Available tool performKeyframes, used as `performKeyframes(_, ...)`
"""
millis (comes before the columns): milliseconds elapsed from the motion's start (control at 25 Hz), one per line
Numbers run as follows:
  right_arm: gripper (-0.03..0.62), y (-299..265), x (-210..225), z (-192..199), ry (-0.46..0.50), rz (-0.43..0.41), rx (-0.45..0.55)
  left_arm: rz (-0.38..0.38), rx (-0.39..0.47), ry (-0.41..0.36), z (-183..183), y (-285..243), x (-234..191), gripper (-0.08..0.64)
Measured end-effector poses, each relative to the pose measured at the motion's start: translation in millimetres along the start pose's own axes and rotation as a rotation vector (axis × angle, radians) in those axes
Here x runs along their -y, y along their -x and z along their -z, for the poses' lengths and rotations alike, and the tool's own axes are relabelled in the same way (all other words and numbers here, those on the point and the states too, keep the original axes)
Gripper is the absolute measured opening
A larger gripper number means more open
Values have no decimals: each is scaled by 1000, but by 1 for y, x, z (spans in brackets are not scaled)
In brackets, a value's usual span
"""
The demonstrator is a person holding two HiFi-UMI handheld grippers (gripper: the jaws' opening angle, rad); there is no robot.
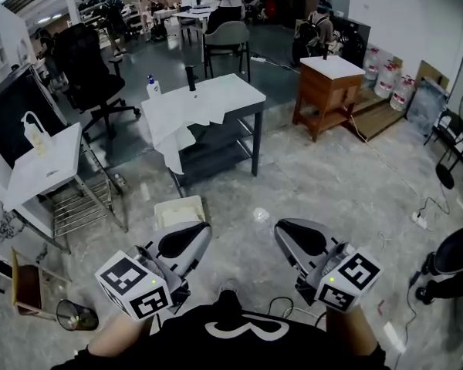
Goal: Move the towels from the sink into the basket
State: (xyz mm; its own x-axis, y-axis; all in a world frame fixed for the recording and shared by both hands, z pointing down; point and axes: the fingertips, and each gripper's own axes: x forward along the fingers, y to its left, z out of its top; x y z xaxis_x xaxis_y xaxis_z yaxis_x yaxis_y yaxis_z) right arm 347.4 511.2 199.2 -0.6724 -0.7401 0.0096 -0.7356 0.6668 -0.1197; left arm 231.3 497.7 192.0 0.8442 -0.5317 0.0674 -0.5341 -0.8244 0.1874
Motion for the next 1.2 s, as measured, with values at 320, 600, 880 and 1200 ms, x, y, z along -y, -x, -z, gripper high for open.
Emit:
performKeyframes(320, 180, -40, 14, 20, 45, -12, -98, -33, -10, 24, 14, 4, -39, 6)
performKeyframes(600, 272, -88, 53, 26, 35, 10, -94, -79, -23, 58, 18, -5, -101, 6)
performKeyframes(880, 295, -160, 111, 29, 9, -3, -129, -98, -44, 105, 14, -48, -192, 6)
performKeyframes(1200, 298, -279, 199, 40, -7, 5, -225, -119, -73, 189, 8, -115, -329, 6)
